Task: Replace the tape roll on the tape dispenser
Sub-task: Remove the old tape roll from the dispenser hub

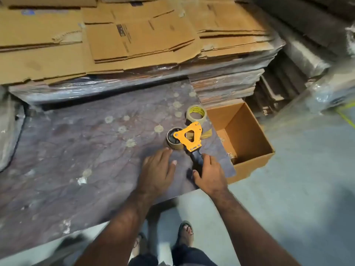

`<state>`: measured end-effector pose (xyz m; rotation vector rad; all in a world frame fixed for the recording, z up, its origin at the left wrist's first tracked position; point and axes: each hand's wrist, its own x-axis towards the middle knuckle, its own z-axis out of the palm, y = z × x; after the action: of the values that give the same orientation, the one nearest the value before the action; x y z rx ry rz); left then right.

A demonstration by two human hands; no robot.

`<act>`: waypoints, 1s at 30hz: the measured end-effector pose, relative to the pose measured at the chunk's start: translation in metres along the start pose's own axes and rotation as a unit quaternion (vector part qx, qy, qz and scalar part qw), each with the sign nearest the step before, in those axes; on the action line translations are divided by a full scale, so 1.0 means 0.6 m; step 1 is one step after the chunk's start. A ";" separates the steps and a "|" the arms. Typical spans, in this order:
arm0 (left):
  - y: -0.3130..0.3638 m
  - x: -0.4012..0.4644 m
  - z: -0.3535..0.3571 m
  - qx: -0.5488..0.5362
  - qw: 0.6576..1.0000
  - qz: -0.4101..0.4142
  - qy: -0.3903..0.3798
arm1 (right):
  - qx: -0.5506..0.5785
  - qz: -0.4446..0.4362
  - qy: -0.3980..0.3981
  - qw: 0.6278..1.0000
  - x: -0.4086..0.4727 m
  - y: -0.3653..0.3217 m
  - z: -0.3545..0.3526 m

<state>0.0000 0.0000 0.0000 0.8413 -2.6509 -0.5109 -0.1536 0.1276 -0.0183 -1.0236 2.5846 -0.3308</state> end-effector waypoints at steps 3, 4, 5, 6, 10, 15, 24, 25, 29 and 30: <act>0.007 0.022 0.037 0.043 0.996 -0.042 -0.070 | -0.013 0.021 -0.048 0.999 0.034 0.013 0.019; 0.008 0.026 0.050 0.062 0.992 -0.057 -0.093 | -0.019 0.025 -0.067 0.997 0.044 0.017 0.024; 0.007 0.028 0.065 0.076 0.986 -0.070 -0.127 | -0.026 0.026 -0.075 0.996 0.054 0.020 0.031; 0.007 0.028 0.077 0.089 0.980 -0.077 -0.163 | -0.031 0.024 -0.081 0.996 0.062 0.023 0.037; 0.003 0.013 0.113 0.107 0.951 -0.113 -0.266 | -0.018 0.021 -0.095 0.995 0.096 0.033 0.050; -0.002 -0.009 0.128 0.108 0.937 -0.138 -0.300 | 0.048 0.033 -0.114 0.992 0.129 0.025 0.060; -0.008 0.019 0.064 0.025 0.955 -0.169 -0.241 | 0.029 0.081 -0.094 0.992 0.112 0.008 0.020; -0.012 0.021 0.054 0.018 0.959 -0.164 -0.232 | 0.028 0.084 -0.089 0.992 0.104 0.006 0.016; -0.026 0.020 0.011 0.009 0.968 -0.143 -0.205 | -0.009 0.094 -0.065 0.993 0.064 -0.010 -0.003; -0.031 0.016 0.001 0.008 0.970 -0.137 -0.199 | -0.024 0.096 -0.055 0.994 0.054 -0.017 -0.008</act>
<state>0.0012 -0.0201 -0.0068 1.2330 -2.9103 -0.8022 -0.1715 0.0984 -0.0178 -0.7770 2.5754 -0.1583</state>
